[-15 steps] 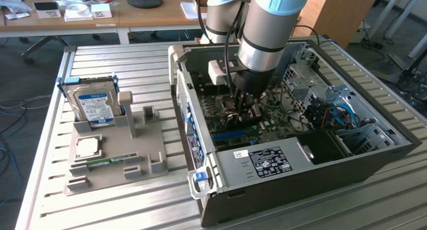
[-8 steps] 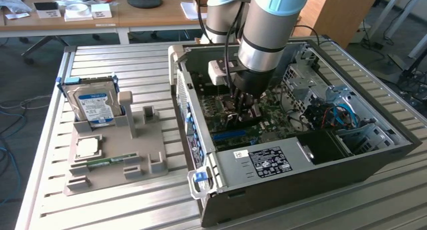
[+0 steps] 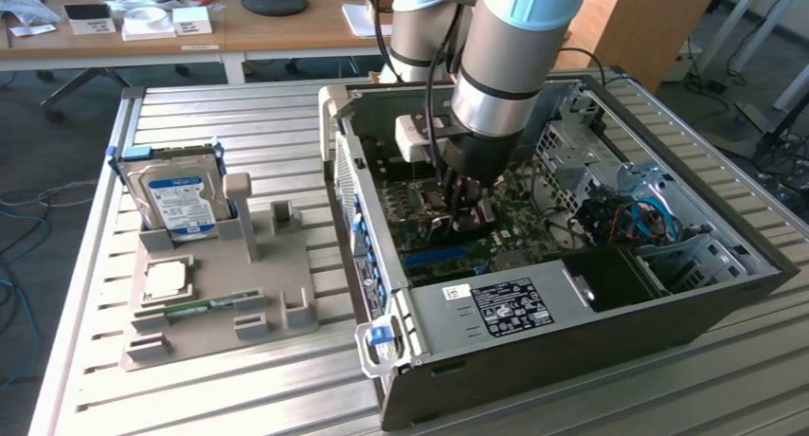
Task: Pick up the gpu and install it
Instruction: 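Insert the gpu into the slot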
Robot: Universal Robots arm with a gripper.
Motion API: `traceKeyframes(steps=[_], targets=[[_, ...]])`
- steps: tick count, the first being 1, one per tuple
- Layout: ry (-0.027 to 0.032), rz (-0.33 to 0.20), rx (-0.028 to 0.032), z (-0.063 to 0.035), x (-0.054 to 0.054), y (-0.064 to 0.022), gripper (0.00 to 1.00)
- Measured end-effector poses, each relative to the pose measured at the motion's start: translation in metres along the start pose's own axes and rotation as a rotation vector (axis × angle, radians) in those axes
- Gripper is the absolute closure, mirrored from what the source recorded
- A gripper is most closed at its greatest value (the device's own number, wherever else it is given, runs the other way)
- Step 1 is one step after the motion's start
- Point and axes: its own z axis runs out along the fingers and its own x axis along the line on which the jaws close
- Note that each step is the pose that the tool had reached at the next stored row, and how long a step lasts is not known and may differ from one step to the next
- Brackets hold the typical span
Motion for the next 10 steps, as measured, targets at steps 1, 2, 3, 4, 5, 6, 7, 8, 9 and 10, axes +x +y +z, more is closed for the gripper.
traceKeyframes(steps=[1, 2, 3, 4, 5, 6, 7, 8, 9, 10], targets=[[0.0000, 0.000, 0.0000, 0.0001, 0.0001, 0.0000, 0.73], [0.0001, 0.001, 0.0000, 0.0001, 0.0002, -0.0001, 0.73], [0.0001, 0.001, 0.0000, 0.0002, 0.0003, -0.0001, 0.73], [0.0000, 0.002, 0.0002, 0.0005, 0.0005, -0.0001, 0.73], [0.0001, 0.002, 0.0001, 0.0006, 0.0006, 0.0000, 0.73], [0.0003, 0.003, 0.0000, 0.0007, 0.0007, 0.0000, 0.73], [0.0003, 0.003, 0.0000, 0.0010, 0.0008, 0.0000, 0.73], [0.0001, 0.003, 0.0001, 0.0015, 0.0008, -0.0001, 0.73], [0.0001, 0.003, 0.0002, 0.0019, 0.0009, -0.0001, 0.73], [0.0003, 0.004, 0.0001, 0.0021, 0.0009, -0.0001, 0.73]])
